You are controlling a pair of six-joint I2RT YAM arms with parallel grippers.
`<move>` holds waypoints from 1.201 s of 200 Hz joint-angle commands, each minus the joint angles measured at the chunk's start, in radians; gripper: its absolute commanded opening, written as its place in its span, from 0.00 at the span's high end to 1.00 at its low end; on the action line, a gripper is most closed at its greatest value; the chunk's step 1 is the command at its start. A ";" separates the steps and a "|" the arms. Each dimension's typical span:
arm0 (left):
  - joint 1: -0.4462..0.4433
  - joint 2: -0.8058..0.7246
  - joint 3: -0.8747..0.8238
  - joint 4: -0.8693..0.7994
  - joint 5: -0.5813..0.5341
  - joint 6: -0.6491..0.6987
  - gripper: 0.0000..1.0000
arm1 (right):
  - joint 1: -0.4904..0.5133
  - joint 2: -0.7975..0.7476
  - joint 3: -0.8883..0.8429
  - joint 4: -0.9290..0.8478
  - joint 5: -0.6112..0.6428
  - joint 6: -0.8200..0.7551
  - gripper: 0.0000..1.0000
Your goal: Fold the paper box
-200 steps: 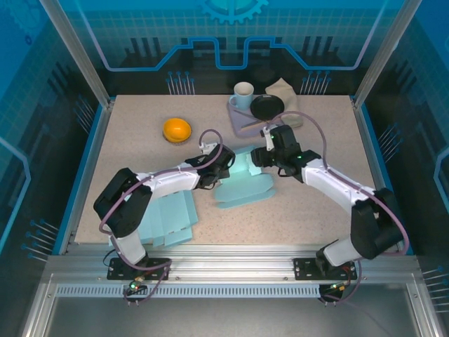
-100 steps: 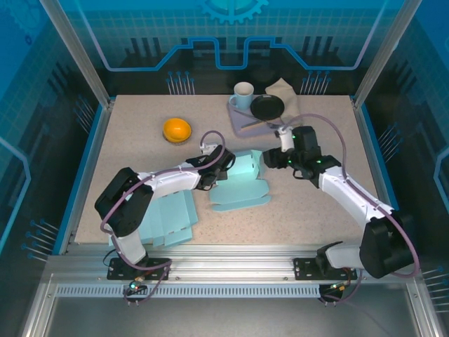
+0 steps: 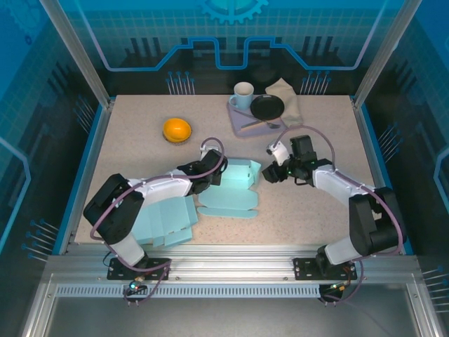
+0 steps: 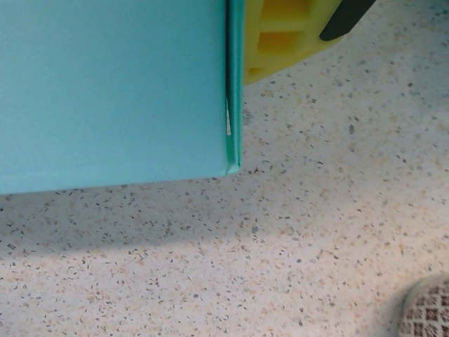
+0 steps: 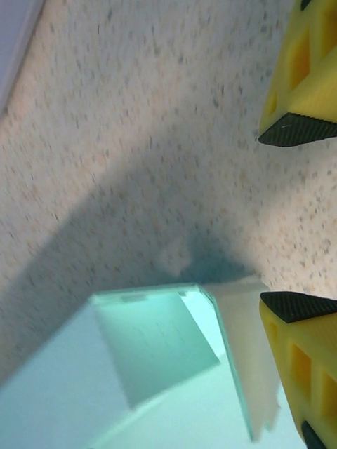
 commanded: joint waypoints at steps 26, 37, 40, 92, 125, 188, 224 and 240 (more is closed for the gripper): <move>0.046 -0.056 -0.053 0.045 0.045 0.068 0.91 | 0.133 0.048 -0.011 0.015 0.081 -0.132 0.42; 0.048 -0.058 -0.055 0.045 0.053 0.063 0.91 | 0.153 0.040 -0.013 0.015 0.097 -0.144 0.42; 0.048 -0.058 -0.055 0.046 0.056 0.061 0.91 | 0.156 0.036 -0.013 0.016 0.100 -0.145 0.42; 0.047 -0.043 -0.052 0.053 0.090 0.025 0.91 | 0.168 0.017 0.009 0.014 0.140 -0.128 0.45; 0.047 -0.042 -0.044 0.046 0.094 0.016 0.91 | 0.207 0.038 0.048 -0.017 0.153 -0.162 0.48; 0.047 -0.033 -0.031 0.032 0.100 -0.029 0.92 | 0.266 0.085 0.134 0.050 0.175 -0.016 0.55; 0.047 -0.034 -0.029 0.023 0.124 -0.056 0.92 | 0.306 0.162 0.172 0.081 0.287 0.082 0.57; 0.047 -0.033 -0.030 0.023 0.144 -0.066 0.92 | 0.326 0.192 0.174 0.117 0.366 0.145 0.57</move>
